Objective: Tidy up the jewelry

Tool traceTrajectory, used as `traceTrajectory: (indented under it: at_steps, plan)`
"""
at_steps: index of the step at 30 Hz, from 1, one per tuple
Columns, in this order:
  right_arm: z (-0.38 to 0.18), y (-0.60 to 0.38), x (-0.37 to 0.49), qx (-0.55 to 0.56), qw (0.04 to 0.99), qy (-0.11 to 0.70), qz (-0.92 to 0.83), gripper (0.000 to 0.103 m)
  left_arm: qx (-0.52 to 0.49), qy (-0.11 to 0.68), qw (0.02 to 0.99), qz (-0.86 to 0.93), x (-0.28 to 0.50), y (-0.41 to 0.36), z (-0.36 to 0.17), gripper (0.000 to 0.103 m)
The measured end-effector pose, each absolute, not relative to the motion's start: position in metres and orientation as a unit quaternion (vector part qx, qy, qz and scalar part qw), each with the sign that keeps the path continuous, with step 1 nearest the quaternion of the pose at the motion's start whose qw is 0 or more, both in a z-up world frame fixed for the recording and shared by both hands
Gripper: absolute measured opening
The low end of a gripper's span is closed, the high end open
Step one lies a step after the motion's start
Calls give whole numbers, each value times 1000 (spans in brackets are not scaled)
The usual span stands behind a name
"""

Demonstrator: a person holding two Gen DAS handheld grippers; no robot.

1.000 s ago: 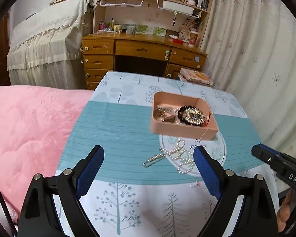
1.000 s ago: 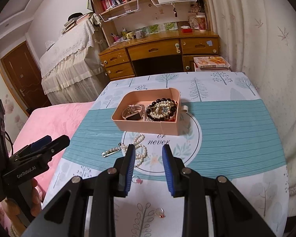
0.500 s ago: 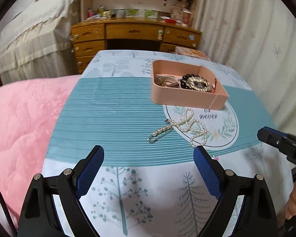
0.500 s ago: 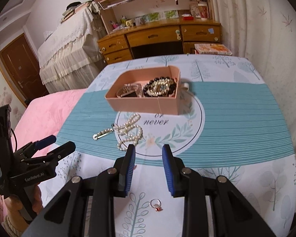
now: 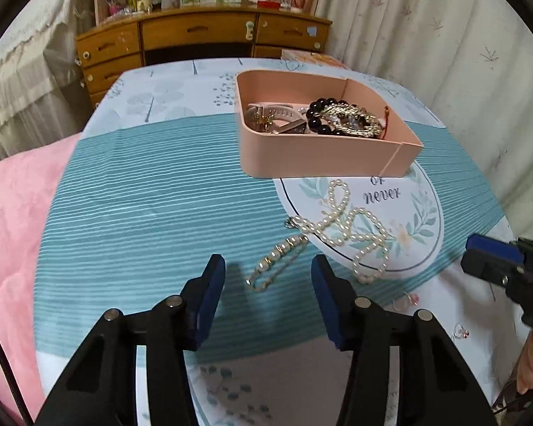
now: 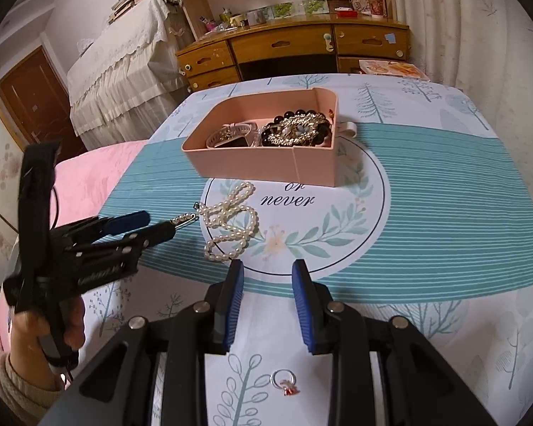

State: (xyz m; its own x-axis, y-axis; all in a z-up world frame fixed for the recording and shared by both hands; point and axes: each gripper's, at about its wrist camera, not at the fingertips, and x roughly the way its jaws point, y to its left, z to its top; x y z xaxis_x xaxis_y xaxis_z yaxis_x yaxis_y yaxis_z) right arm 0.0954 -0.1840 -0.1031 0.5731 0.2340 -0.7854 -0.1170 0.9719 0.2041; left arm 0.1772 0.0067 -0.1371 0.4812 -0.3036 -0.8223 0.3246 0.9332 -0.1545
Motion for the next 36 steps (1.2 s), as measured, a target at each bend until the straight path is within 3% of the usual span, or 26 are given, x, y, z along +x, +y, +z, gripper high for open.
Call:
traceTrajectory:
  at_steps: [25, 27, 29, 32, 36]
  plan:
    - [-110, -184, 103, 65, 881, 457, 101, 28, 107, 497, 836, -207, 193, -13, -142, 38]
    - [-111, -184, 104, 64, 881, 457, 100, 28, 109, 499, 834, -211, 192, -14, -141, 30]
    - [-111, -183, 104, 62, 881, 458, 101, 28, 111, 501, 832, -213, 191, -17, -140, 12]
    - [-110, -180, 105, 57, 881, 458, 105, 28, 106, 504, 831, -211, 190, -18, -140, 6]
    - [-106, -174, 111, 40, 882, 454, 118, 28, 67, 508, 834, -202, 188, -10, -140, 5]
